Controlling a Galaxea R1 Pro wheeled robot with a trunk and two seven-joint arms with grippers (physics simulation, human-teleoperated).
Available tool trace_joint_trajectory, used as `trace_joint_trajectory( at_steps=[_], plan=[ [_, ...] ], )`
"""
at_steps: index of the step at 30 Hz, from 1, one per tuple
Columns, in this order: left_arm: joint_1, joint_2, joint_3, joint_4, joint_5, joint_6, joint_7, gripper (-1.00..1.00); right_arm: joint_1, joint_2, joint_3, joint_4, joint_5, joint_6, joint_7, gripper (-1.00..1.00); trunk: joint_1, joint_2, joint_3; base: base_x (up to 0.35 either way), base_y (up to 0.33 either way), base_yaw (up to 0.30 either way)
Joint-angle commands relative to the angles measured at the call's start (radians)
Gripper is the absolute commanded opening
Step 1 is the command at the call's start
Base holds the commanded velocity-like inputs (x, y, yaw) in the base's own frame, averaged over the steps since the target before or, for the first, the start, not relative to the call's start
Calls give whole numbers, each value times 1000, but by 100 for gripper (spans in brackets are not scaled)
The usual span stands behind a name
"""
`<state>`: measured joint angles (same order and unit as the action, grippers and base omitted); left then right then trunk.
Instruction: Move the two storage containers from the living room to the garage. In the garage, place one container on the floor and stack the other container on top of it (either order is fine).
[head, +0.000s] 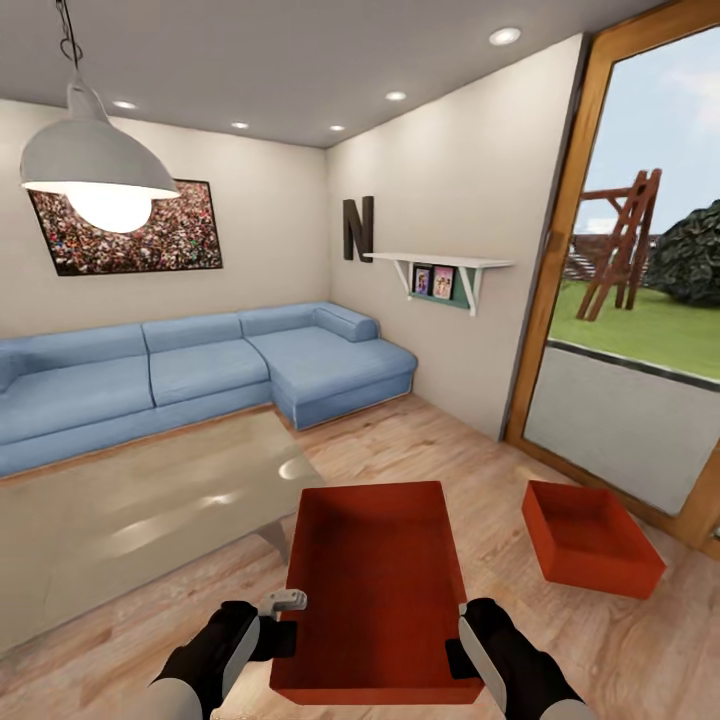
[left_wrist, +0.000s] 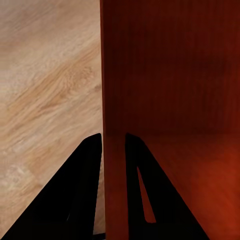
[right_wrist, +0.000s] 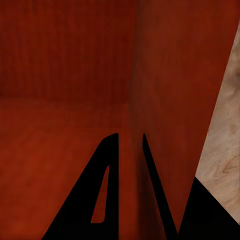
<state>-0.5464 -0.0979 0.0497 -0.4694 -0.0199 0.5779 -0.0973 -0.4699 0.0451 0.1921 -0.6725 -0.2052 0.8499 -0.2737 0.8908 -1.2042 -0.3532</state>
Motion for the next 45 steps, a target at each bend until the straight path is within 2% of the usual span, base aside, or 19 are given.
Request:
trace_joint_trajectory(
  at_steps=[1, 11, 45],
  plan=[
    [0, -2, 1, 0, 14, 7, -3, -100, -1, 13, 1, -4, -62, -9, -4, -100, 0, -1, -1, 0, 0, 300],
    [0, -2, 2, 0, 14, 7, -3, -100, -1, 13, 1, -4, -62, -9, -4, -100, 0, -1, -4, 0, 0, 296],
    [0, -2, 2, 0, 14, 7, -3, -100, -1, 13, 0, -4, -62, -9, -4, -100, 0, -1, -36, 0, 0, 262]
  ],
)
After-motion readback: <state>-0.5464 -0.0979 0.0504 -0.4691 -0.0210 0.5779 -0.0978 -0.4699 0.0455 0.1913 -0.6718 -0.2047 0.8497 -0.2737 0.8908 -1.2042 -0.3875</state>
